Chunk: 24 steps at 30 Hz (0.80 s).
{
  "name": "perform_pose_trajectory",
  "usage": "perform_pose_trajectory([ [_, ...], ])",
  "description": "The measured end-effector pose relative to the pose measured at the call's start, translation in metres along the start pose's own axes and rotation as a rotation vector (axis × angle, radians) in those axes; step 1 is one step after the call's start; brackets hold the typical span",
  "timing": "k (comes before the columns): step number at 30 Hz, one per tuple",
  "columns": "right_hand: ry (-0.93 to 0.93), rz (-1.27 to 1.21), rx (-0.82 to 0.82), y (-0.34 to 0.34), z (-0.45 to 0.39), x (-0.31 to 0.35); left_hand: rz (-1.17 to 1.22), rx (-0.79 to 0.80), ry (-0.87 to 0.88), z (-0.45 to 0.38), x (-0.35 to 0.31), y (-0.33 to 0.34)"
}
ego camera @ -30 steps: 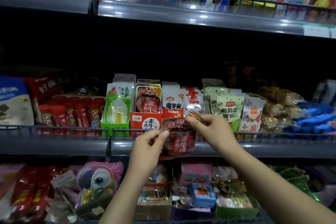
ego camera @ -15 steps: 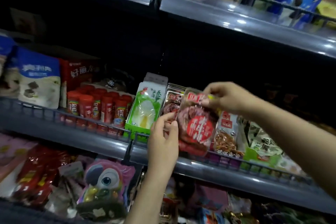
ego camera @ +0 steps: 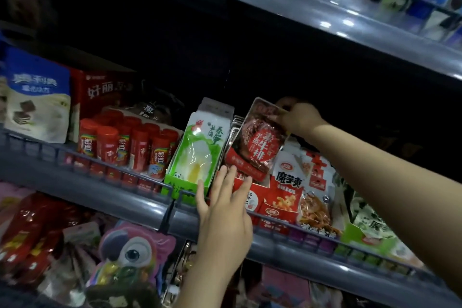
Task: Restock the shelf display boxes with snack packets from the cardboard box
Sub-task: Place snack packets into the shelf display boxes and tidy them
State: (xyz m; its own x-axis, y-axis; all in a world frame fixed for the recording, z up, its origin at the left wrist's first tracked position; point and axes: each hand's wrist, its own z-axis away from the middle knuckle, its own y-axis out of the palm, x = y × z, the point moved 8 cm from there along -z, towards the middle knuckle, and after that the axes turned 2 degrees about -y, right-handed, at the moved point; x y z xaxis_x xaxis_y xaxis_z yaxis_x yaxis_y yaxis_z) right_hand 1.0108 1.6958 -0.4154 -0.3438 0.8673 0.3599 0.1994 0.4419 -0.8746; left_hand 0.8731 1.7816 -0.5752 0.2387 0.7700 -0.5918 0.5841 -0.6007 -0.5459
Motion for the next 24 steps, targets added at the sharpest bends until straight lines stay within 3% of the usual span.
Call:
perform_pose_trajectory([
  [4,-0.073,0.041,0.102,0.033,-0.013,0.006,-0.063,-0.015,0.012,-0.001,0.004,0.008],
  [9,-0.168,0.132,0.117,0.062,-0.013,0.0,-0.137,-0.006,0.052,0.001,0.005,0.01],
  [18,-0.237,0.227,0.214,0.063,-0.012,0.0,-0.156,0.014,0.049,0.004,0.005,0.011],
  [24,-0.297,0.354,0.11,0.036,0.016,0.006,-0.059,-0.035,0.073,0.01,0.002,0.005],
])
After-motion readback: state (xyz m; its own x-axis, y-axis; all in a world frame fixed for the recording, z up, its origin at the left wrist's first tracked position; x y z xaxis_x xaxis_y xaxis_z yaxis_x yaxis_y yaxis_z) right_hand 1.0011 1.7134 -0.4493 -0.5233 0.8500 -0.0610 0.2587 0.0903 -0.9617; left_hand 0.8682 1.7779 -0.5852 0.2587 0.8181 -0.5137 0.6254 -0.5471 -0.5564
